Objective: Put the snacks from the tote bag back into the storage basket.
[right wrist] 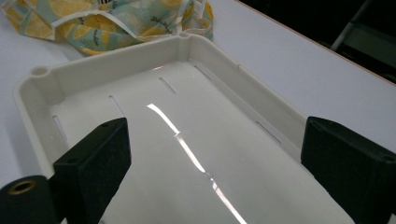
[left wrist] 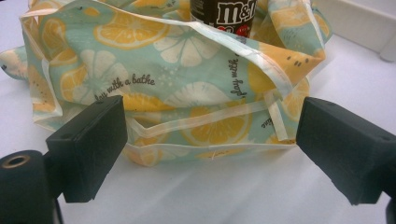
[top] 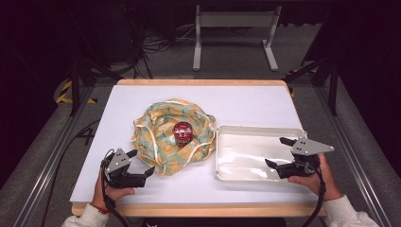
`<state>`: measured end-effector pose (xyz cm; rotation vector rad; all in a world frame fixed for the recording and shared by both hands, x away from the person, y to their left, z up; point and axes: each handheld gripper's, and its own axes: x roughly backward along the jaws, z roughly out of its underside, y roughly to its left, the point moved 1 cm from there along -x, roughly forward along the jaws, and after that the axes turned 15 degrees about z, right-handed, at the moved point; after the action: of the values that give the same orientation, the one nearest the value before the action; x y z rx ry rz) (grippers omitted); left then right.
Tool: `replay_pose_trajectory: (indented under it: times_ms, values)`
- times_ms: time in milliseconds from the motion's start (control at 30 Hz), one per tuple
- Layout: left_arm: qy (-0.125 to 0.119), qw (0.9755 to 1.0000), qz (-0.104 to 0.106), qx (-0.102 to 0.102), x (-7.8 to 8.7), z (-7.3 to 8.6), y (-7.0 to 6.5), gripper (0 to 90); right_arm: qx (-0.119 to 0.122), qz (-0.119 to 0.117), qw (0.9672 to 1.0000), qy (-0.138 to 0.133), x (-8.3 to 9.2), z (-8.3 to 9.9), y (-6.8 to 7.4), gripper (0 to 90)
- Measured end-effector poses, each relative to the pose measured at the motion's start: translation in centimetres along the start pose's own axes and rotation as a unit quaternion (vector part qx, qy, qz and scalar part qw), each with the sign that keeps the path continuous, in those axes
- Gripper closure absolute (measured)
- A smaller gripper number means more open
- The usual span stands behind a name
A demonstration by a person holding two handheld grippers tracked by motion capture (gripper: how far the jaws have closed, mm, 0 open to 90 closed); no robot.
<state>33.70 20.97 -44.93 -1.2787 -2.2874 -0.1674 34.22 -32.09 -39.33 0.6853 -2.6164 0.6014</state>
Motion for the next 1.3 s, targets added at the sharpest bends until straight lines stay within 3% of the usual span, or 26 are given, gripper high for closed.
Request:
replay_pose_trajectory:
  times_ms: [333, 467, 567, 667, 700, 767, 833, 967, 1133, 1300]
  values:
    - [0.011, 0.9999, 0.003, -0.005, 0.2, 0.4, -0.3, 9.7, 0.007, -0.016, 0.9998, 0.012, -0.9, -1.0, 0.4, 10.7]
    - [0.004, 1.0, 0.003, -0.004, 0.4, 0.4, -0.4, 9.7, 0.029, -0.033, 0.9988, 0.024, -1.9, -2.5, 1.2, 11.8]
    - [0.009, 0.9999, 0.006, -0.002, 0.3, 0.4, -0.4, 9.7, 0.062, -0.043, 0.9964, 0.039, -3.0, -3.9, 2.1, 14.0]
    - [0.01, 0.9999, 0.005, -0.001, 0.3, 0.4, -0.4, 9.7, 0.078, -0.048, 0.9948, 0.044, -3.8, -4.9, 2.7, 14.9]
    - [0.011, 0.9999, 0.006, -0.002, 0.3, 0.4, -0.3, 9.7, 0.093, -0.055, 0.9928, 0.053, -4.7, -5.7, 3.2, 15.1]
    - [0.012, 0.9999, 0.006, -0.002, 0.3, 0.4, -0.3, 9.7, 0.099, -0.057, 0.9918, 0.056, -5.0, -6.0, 3.3, 15.2]
    - [0.009, 0.9999, 0.008, -0.001, 0.3, 0.5, -0.3, 9.7, 0.12, -0.07, 0.9882, 0.065, -6.1, -7.1, 4.1, 15.3]
    - [0.008, 0.9999, 0.011, 0.0, 0.3, 0.5, -0.4, 9.7, 0.138, -0.08, 0.9849, 0.068, -7.4, -8.5, 4.8, 15.9]
    - [0.01, 0.9999, 0.012, -0.003, 0.3, 0.5, -0.3, 9.7, 0.14, -0.093, 0.9837, 0.065, -8.8, -10.1, 5.1, 16.2]
    - [0.009, 0.9999, 0.009, -0.002, 0.3, 0.5, -0.3, 9.7, 0.154, -0.106, 0.9798, 0.071, -10.5, -11.9, 5.6, 16.2]
